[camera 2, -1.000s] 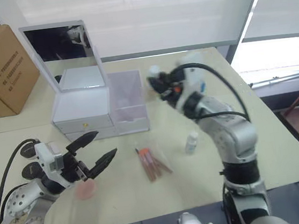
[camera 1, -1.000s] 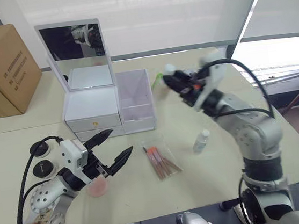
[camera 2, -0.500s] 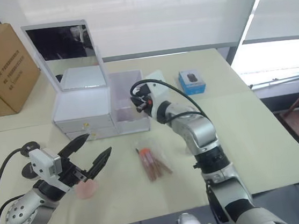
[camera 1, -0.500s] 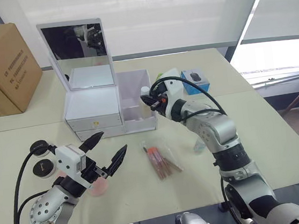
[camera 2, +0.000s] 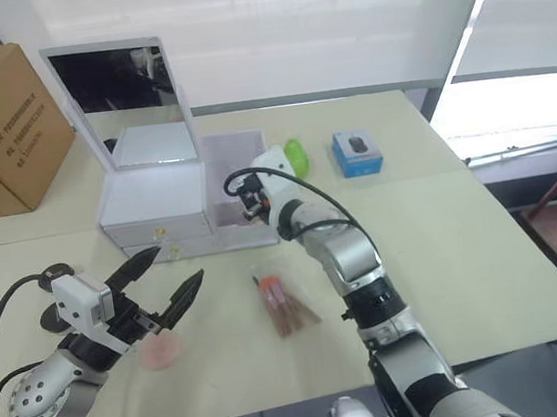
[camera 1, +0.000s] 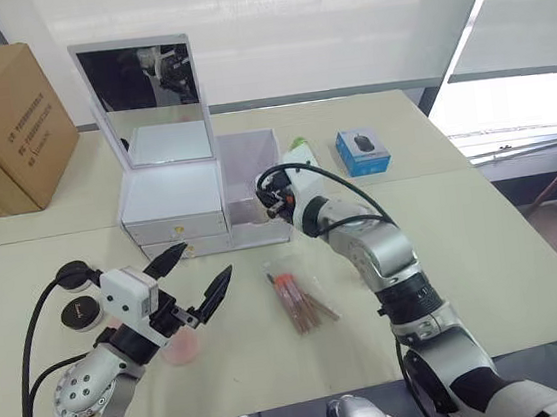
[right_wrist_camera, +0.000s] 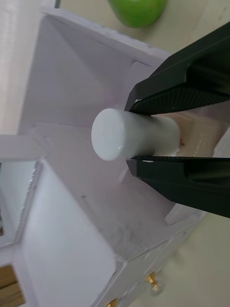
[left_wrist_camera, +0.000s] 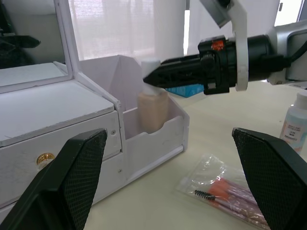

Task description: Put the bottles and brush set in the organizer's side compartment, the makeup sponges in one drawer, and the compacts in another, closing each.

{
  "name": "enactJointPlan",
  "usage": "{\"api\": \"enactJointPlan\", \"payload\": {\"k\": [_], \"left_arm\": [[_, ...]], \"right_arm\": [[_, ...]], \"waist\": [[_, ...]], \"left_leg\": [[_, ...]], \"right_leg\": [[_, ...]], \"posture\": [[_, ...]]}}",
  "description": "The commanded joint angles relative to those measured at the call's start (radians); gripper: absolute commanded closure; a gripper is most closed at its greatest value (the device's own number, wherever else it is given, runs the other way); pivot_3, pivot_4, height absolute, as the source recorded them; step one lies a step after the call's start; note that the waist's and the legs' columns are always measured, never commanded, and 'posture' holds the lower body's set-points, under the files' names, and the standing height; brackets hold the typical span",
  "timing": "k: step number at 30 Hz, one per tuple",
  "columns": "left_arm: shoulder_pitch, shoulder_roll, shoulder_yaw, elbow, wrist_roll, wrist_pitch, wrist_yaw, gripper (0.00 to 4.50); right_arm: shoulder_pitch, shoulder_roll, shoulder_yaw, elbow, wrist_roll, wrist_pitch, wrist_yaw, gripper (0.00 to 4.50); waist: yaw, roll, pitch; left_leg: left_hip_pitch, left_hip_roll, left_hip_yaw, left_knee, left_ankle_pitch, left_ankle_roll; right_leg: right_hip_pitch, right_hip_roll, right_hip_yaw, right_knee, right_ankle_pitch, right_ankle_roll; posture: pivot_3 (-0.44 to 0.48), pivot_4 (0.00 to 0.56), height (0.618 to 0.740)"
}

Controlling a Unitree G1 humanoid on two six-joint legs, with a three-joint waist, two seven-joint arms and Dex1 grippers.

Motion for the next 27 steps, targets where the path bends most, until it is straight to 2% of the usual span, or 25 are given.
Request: {"api": "enactJointPlan", "payload": {"k": [1, 9, 16, 19, 20, 22, 27], "left_arm": [[-0.023, 0.009, 0.006, -0.039, -0.01, 0.002, 0.008, 0.0], [-0.022, 0.015, 0.01, -0.033, -0.012, 0.009, -0.002, 0.0], [-0.026, 0.02, 0.013, -0.017, -0.012, 0.005, -0.017, 0.0], [-0.014, 0.033, 0.022, 0.003, -0.027, 0.013, -0.046, 0.0], [-0.009, 0.045, 0.036, 0.02, -0.036, 0.011, -0.067, 0.0], [-0.008, 0.068, 0.077, 0.059, -0.067, 0.021, -0.091, 0.0], [0.008, 0.24, 0.256, 0.244, -0.155, 0.075, -0.259, 0.0]], "right_arm": [[0.004, 0.01, 0.007, 0.012, -0.023, -0.002, 0.0, 3.57], [0.015, 0.04, -0.018, 0.023, -0.035, -0.011, -0.006, 3.57], [0.004, 0.059, -0.062, -0.046, -0.005, -0.044, 0.018, 1.16], [-0.002, 0.042, -0.092, -0.142, 0.021, -0.024, 0.028, 0.19], [-0.003, 0.031, -0.106, -0.186, 0.035, -0.004, 0.031, 0.03], [-0.001, 0.007, -0.126, -0.261, 0.064, 0.029, 0.046, 0.03], [0.089, -0.179, -0.263, -0.487, 0.237, 0.097, 0.205, 0.03]], "waist": [[-0.001, 0.0, 0.0], [-0.002, 0.0, 0.0], [-0.002, 0.0, 0.0], [-0.001, 0.0, 0.0], [0.0, 0.001, 0.0], [0.0, 0.001, 0.0], [0.002, 0.0, 0.001]], "left_leg": [[0.0, 0.0, 0.0, 0.0, 0.0, 0.0], [0.002, 0.0, 0.0, -0.001, 0.0, 0.0], [0.001, 0.0, 0.0, -0.001, 0.0, 0.0], [0.001, 0.0, 0.0, -0.001, 0.0, 0.0], [0.001, 0.0, 0.0, -0.001, 0.0, 0.0], [0.0, 0.0, 0.0, -0.001, 0.0, 0.0], [0.001, 0.001, 0.0, -0.004, 0.0, 0.0]], "right_leg": [[0.0, 0.0, 0.0, 0.0, 0.0, 0.0], [0.001, 0.0, 0.0, 0.0, -0.001, 0.001], [0.0, 0.0, 0.0, 0.0, -0.001, 0.001], [0.0, 0.0, 0.0, 0.0, -0.001, 0.001], [0.0, 0.0, 0.0, 0.0, -0.001, 0.002], [-0.001, 0.0, 0.0, 0.0, -0.001, 0.002], [-0.003, -0.001, -0.003, -0.001, -0.002, 0.001]], "posture": [[0.0, 0.15, 0.74], [0.0, 0.15, 0.74], [0.0, 0.15, 0.74], [0.0, 0.15, 0.74], [0.0, 0.15, 0.74], [0.0, 0.15, 0.74], [0.0, 0.15, 0.74]]}}
